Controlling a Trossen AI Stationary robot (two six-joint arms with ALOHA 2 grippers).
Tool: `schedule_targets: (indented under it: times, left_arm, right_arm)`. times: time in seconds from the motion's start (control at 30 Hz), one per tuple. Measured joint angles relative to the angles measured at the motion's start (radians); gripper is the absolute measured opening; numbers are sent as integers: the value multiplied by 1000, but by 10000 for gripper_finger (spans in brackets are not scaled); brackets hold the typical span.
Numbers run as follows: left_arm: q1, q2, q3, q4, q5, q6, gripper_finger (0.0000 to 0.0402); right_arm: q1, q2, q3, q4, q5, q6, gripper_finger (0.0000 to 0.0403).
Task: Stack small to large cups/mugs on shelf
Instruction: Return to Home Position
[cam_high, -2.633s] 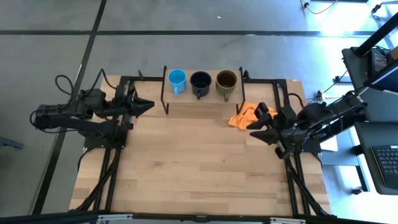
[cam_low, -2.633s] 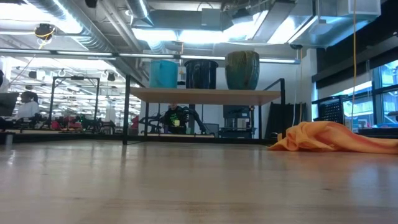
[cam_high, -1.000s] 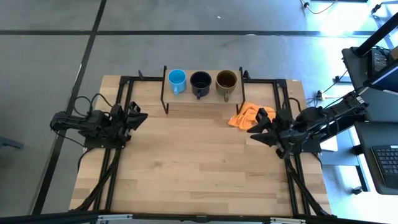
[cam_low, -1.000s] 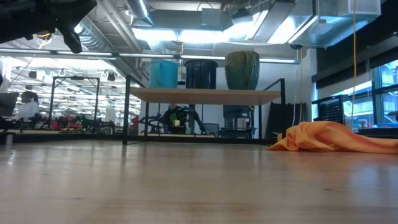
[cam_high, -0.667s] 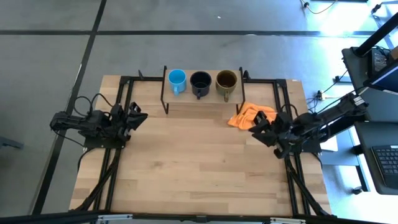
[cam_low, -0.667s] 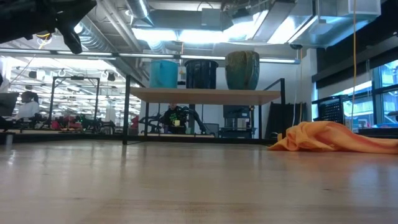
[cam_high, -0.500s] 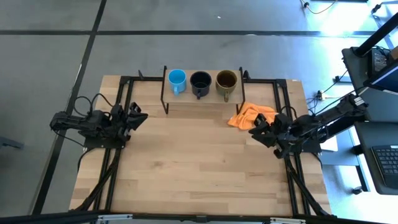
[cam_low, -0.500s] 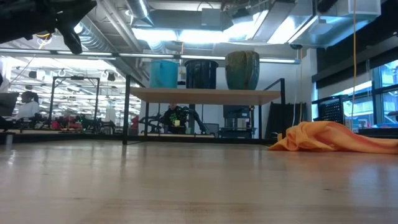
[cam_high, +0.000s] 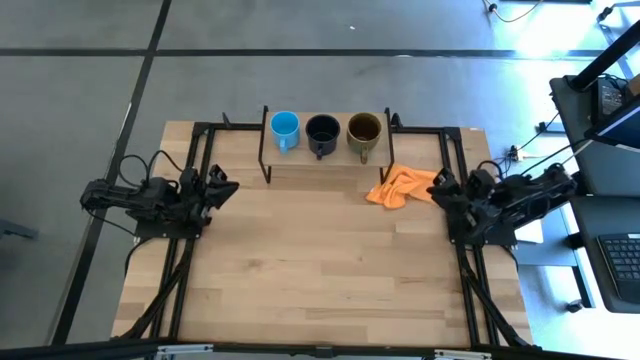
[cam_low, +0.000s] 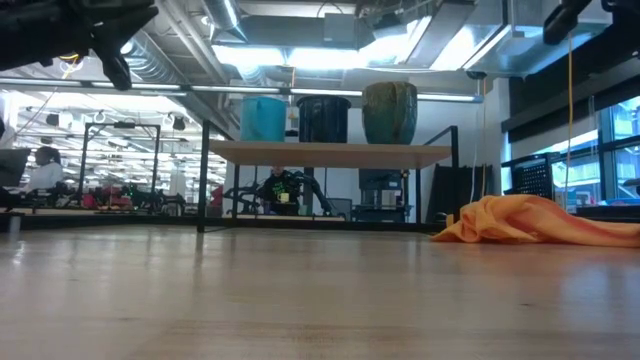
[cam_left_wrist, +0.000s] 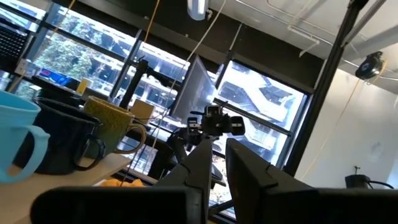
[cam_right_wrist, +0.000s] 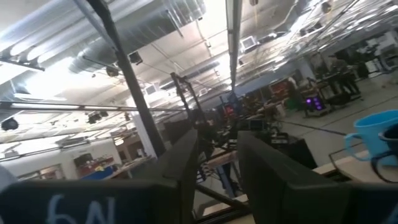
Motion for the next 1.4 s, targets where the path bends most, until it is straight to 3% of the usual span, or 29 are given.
schedule_targets:
  times: [0.43,0.9,1.1,1.4]
  left_arm:
    - [0,0,0,-3,-35,0,41]
    - [0,0,0,-12,-77,1,41]
    - [0,0,0,-18,-77,-11,41]
    - [0,0,0,-38,-77,-27,41]
  right_arm:
    - [0,-123,-5,-94,27,-15,114]
    - [0,-53,-49,25,19,-77,114]
    - [-2,-119,-193,298,14,-129,114]
    - [-2,-130,-205,209,14,-100,114]
